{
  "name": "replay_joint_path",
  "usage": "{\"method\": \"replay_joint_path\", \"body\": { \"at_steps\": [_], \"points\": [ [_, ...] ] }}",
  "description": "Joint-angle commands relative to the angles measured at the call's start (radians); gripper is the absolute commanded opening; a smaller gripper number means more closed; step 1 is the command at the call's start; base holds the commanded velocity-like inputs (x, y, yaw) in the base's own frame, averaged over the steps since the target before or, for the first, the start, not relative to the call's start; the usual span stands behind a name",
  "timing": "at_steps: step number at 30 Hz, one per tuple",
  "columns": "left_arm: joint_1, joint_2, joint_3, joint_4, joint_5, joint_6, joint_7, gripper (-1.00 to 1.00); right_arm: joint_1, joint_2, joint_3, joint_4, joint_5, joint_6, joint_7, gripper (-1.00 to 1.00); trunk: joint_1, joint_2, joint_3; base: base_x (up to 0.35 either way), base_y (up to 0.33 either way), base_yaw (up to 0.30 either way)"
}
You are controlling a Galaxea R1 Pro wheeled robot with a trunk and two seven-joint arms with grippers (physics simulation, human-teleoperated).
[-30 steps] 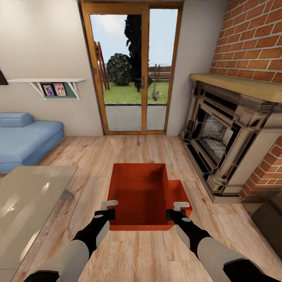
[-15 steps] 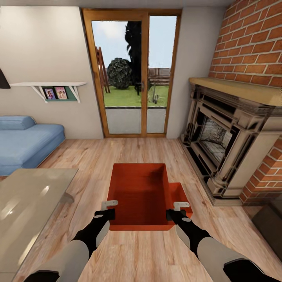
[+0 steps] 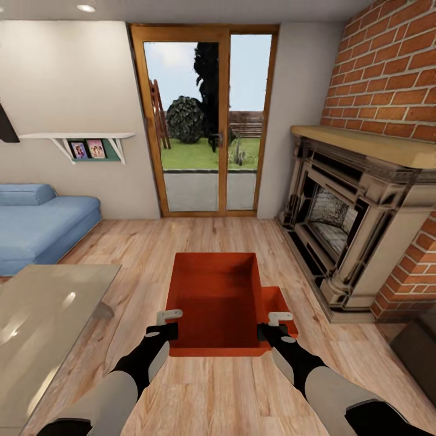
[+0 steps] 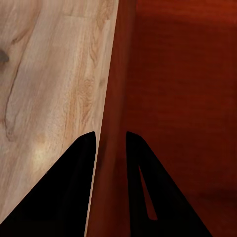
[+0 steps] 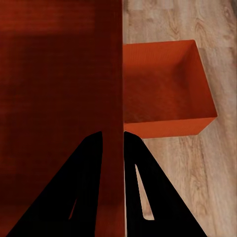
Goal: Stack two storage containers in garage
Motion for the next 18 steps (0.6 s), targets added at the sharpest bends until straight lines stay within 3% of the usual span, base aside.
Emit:
{"method": "replay_joint_path", "body": {
  "at_steps": [1,18],
  "points": [
    [-0.001,0.034,0.01,-0.004,-0.01,0.007,0.009,-1.0,-0.001,-0.002,-0.012,0.001,-0.008,-0.005,-0.008,-1.0,0.001,-0.002,0.0,0.0,0.0,0.0],
    [-0.001,0.034,0.012,-0.004,-0.01,0.007,0.01,-1.0,-0.001,-0.002,-0.012,0.002,-0.008,-0.005,-0.008,-1.0,0.001,-0.002,0.027,0.0,0.0,0.0]
  ]
}}
